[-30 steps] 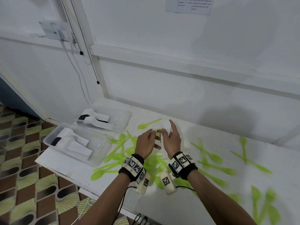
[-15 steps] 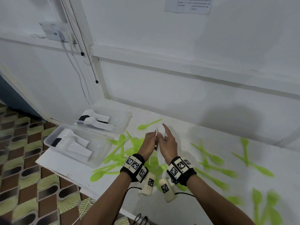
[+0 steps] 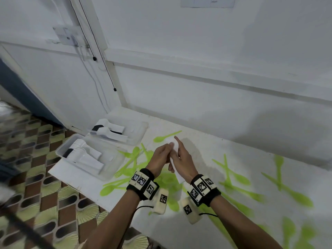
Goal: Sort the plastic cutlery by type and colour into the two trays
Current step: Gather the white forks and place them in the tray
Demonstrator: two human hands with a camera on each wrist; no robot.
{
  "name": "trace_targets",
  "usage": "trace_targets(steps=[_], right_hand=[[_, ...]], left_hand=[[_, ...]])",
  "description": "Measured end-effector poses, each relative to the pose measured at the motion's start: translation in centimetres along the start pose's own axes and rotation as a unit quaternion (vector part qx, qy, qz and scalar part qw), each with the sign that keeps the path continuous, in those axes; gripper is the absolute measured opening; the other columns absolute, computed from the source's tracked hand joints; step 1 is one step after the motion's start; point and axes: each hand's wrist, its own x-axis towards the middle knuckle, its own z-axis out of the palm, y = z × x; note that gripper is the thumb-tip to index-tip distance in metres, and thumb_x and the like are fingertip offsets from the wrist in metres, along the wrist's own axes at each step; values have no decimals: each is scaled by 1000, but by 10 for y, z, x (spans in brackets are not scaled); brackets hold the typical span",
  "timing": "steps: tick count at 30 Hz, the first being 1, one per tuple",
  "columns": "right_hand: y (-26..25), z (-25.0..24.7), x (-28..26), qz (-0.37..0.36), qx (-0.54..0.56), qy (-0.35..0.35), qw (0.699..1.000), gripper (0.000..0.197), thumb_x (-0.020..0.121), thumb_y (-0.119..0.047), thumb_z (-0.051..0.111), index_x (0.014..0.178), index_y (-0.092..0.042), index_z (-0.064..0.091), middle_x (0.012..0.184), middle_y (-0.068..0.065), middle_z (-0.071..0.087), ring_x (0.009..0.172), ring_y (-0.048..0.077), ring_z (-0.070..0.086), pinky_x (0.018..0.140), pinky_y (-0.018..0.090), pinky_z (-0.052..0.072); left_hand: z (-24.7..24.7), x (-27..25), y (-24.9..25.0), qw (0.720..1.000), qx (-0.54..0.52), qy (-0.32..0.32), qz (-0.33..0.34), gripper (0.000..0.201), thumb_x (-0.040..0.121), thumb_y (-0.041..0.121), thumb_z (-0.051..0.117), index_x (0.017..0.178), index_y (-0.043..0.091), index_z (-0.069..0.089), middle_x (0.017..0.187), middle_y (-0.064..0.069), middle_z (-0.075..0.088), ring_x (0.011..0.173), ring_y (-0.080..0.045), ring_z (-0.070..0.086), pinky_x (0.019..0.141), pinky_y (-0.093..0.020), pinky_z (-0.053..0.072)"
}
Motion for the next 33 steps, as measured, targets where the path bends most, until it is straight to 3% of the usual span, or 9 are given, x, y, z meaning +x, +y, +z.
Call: trace_targets(steps=[3, 4, 7, 10, 13, 17, 21, 27, 33], right_hand=[[1, 2, 5, 42, 1, -36, 998, 77, 99, -23, 58, 159, -29, 10, 127, 3, 52, 56, 21, 67, 61, 26, 55], [1, 4, 6, 41, -2, -38, 998, 75, 98, -22, 61, 156, -28, 13, 131, 0, 47, 58, 22, 68, 57, 31, 55], [5, 18, 13, -19, -81, -3, 997, 47, 97, -24, 62, 134, -22, 34, 115, -5, 62, 73, 26, 72, 61, 43, 58], [2, 35, 26, -67, -165, 44, 983, 41, 94, -24, 60, 132, -19, 45, 111, 1, 69, 93, 24, 68, 75, 35, 51], [-11, 54, 49, -45, -172, 74, 981, 42, 89, -24, 64, 127, -16, 49, 92, 6, 70, 85, 27, 64, 68, 32, 40], [-27, 82, 89, -14, -190, 65, 979, 44, 81, -30, 68, 120, -22, 49, 86, 5, 70, 86, 30, 61, 72, 34, 43], [-43, 127, 140, -50, -237, 1, 970, 45, 82, -27, 68, 122, -20, 49, 101, 7, 68, 91, 32, 61, 73, 33, 43], [-56, 190, 216, -57, -347, -125, 928, 50, 91, -24, 62, 134, -13, 40, 116, 19, 60, 113, 35, 54, 84, 38, 43], [-51, 218, 261, -36, -377, -188, 906, 51, 92, -22, 64, 135, -11, 41, 133, 15, 60, 113, 33, 58, 80, 30, 39]], left_hand=[[-6, 4, -6, 997, -56, 43, -17, 47, 100, 38, 63, 81, -1, 46, 71, -25, 45, 43, -30, 48, 46, -33, 45], [-9, 6, -7, 996, -60, 55, -21, 48, 101, 36, 61, 87, -8, 50, 73, -25, 51, 44, -31, 51, 43, -32, 44], [-22, 13, -1, 991, -55, 120, -20, 37, 106, 27, 52, 105, -8, 63, 85, -17, 71, 67, -28, 69, 50, -29, 52], [-47, 27, 7, 992, -37, 114, -33, 35, 106, 33, 51, 110, 1, 67, 105, -14, 76, 95, -24, 73, 69, -31, 57], [-96, 41, 14, 987, 84, 134, -36, 47, 105, 48, 45, 114, 9, 70, 110, -5, 77, 104, -25, 72, 86, -39, 54], [-202, 57, 17, 892, 375, 251, -27, 48, 95, 49, 63, 124, 11, 66, 126, -6, 68, 118, -27, 61, 101, -36, 45], [-305, 69, 15, 790, 521, 306, -104, 88, 67, 84, 56, 120, 15, 64, 119, -11, 64, 113, -38, 61, 92, -47, 51], [-352, 73, 9, 793, 519, 288, -134, 123, 72, 75, 73, 152, -5, 24, 153, -24, 39, 140, -39, 40, 112, -50, 37], [-361, 78, 11, 797, 528, 258, -138, 135, 72, 80, 68, 158, 0, 3, 155, -15, 43, 140, -34, 44, 117, -54, 28]])
